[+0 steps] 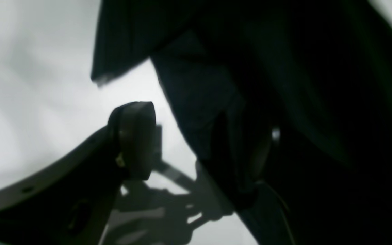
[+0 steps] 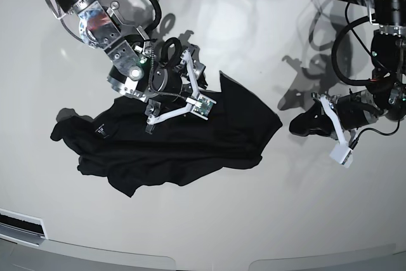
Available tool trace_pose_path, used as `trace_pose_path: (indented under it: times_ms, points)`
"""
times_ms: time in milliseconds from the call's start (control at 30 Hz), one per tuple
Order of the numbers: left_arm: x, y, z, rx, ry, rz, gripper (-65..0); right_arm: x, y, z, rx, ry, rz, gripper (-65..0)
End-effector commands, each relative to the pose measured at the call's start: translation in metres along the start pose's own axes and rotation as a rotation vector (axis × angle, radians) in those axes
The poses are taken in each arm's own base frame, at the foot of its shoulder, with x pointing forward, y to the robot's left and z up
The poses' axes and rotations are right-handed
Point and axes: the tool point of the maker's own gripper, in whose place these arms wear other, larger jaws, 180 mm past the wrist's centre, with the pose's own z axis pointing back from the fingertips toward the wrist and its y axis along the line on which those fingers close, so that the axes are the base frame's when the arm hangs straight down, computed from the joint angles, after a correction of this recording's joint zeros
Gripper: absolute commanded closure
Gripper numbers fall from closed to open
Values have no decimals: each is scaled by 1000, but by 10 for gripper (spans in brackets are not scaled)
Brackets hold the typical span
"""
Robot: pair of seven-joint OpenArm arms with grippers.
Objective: Layout the t-shirt on the table in an organized manner, then fold the t-shirt properly
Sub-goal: 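Release with the left gripper and drag the shirt with the right gripper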
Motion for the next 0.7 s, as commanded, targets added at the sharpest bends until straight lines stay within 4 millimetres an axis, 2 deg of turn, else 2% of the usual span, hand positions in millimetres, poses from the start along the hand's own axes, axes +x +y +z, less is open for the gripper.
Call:
trace_pose_path:
  times_ms: [0,167,333,433,467,500,567,667]
  points:
    - [20,1,6,-1,-53,-30,0,13,-12,-2,-31,-34,13,-401]
    - [21,1,6,-2,-56,-30,0,7,-16,-19,-27,12,9,-400]
    - [21,1,6,-1,-60,-30,0,-1,-17,-34,-15,53,-15,-317]
    - [22,1,6,-2,-61,-30,0,-2,-18,-41,-8,69,-25,-304]
    - [22,1,6,-2,-60,-30,0,-1,-17,-42,-7,69,-26,-259]
    - [21,1,6,-2,-60,-30,0,-1,-19,-42,-14,68,-27,-184]
    - [22,1,6,-2,-61,-30,0,1,-21,-42,-25,70,-11,-1]
    - [21,1,6,-1,-60,-30,0,10,-28,-38,-60,53,10,0]
